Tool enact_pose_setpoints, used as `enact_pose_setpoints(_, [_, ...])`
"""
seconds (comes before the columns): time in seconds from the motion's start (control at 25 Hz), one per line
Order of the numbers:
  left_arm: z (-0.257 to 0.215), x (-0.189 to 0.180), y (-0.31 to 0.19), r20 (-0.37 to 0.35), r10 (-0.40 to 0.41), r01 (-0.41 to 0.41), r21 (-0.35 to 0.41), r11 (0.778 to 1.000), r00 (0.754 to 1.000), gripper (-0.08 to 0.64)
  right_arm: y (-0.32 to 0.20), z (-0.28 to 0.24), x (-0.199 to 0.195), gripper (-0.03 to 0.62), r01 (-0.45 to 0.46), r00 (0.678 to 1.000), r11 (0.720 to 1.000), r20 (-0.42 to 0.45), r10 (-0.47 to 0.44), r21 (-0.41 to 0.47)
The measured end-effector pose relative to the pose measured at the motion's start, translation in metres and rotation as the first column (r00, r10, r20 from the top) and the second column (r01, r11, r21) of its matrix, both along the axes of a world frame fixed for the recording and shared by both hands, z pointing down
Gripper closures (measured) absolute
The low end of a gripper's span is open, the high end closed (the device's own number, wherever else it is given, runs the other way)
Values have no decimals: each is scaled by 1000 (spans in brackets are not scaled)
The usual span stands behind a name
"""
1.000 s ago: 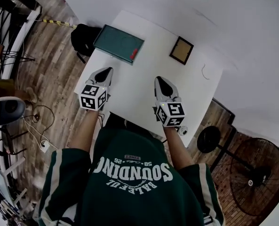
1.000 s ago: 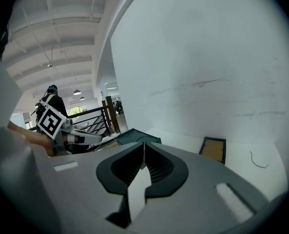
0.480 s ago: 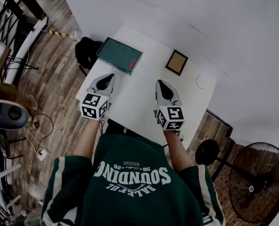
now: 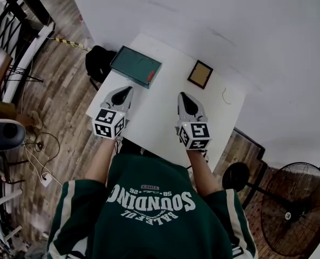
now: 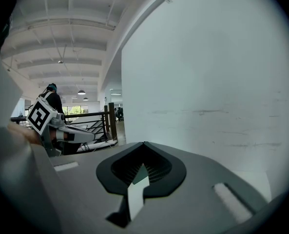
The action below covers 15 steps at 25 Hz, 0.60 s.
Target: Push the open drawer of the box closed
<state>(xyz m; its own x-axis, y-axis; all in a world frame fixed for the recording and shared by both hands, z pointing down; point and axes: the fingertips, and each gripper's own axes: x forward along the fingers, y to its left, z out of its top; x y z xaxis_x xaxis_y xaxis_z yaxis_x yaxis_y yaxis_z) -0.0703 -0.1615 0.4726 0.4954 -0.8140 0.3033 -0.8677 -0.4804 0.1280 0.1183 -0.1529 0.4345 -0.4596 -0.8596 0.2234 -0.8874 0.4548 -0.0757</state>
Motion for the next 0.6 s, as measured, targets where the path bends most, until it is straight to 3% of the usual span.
enact_pose_setpoints(0.6, [9, -7, -1, 4, 6, -6, -24, 1000, 1000, 508, 1, 6, -12, 591, 23, 1000, 1000, -8, -23, -18])
